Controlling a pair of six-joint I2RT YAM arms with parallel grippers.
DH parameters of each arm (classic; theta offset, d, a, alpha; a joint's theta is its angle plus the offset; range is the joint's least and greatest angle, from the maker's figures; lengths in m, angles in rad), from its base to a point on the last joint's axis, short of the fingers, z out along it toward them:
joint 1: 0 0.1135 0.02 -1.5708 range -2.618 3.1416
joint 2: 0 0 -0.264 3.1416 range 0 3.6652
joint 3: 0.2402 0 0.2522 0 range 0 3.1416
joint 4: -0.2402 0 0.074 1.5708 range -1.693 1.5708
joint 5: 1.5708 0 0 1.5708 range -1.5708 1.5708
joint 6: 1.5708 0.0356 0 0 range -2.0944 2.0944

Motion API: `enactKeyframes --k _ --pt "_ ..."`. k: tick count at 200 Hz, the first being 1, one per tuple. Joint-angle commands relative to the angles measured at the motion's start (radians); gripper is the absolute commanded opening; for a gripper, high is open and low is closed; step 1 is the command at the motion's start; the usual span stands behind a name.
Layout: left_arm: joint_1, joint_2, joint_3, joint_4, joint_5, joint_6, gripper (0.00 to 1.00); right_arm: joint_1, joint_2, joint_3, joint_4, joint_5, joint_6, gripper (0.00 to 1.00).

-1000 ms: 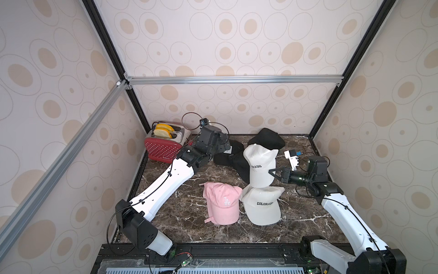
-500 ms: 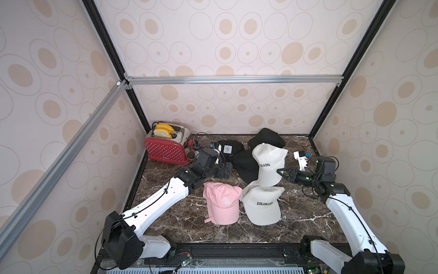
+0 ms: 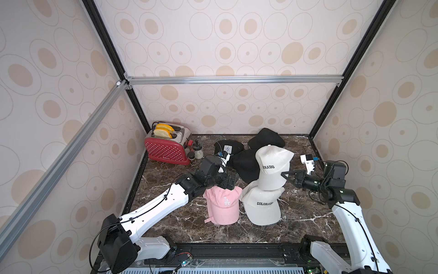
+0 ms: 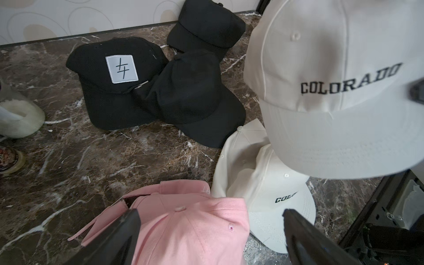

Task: Stack the baseball caps by color
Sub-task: Place the baseball cap on the baseball cap.

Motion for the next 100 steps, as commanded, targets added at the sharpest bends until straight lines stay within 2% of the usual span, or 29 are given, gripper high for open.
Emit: enactKeyframes --k 1,11,19,56,68,100 --pt "0.014 -0.032 0.006 -0.014 -0.041 -0.023 0.99 -0.001 -0.039 -0.096 0.065 -0.171 0.184 0.0" --pt "0.019 -0.038 -0.002 -0.014 -0.041 -0.024 0.99 -0.001 -0.053 -0.152 0.16 -0.208 0.268 0.0" --pt "0.024 -0.043 -0.01 -0.008 -0.041 -0.025 0.99 -0.001 -0.055 -0.166 0.161 -0.231 0.271 0.0" --pt "0.036 -0.062 -0.032 -0.005 -0.038 -0.027 0.99 0.001 -0.017 -0.071 -0.285 -0.231 -0.073 0.0" --pt "0.039 -0.064 -0.035 -0.001 -0.036 -0.026 0.99 0.0 -0.016 -0.059 -0.34 -0.237 -0.101 0.0" --pt "0.049 -0.057 -0.04 0.012 -0.012 -0.029 0.99 0.0 -0.042 -0.109 -0.347 -0.236 -0.097 0.0"
